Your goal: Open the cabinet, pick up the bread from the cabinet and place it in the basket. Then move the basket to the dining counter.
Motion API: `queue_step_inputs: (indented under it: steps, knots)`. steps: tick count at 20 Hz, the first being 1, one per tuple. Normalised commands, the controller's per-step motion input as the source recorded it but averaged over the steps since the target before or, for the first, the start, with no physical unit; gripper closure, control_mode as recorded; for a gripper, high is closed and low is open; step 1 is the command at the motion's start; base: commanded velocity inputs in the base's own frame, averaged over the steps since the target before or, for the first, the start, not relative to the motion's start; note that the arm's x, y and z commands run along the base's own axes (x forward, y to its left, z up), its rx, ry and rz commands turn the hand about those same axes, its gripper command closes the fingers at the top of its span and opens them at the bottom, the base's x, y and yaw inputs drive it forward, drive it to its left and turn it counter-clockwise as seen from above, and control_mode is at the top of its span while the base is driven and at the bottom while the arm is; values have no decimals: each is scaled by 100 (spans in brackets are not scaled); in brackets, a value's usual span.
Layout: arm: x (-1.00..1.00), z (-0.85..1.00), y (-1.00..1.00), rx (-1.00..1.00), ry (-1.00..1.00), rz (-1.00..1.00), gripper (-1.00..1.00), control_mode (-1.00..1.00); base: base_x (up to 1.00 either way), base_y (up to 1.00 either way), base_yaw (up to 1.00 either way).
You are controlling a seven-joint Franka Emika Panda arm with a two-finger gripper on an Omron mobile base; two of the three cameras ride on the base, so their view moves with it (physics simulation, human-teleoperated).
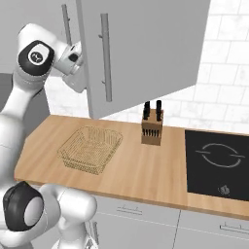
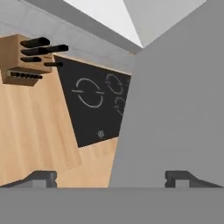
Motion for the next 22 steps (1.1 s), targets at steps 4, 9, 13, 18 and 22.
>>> queue_step_inputs:
  steps: [4,9,13,18,22]
  knots:
    - [-30,2,-100,4,-1,-19,-100,-100,0,0,0]
    - [-75,5,-100,9,-13,-16,-100,-100,0,0,0]
    - [-62,2,-100,11,-23,-9,-100,-100,0,0,0]
    - [-41,-11,-26,13,-37,0,-100,-100,0,0,0]
    - [6,-46,96,33,-23,13,-100,-100,0,0,0]
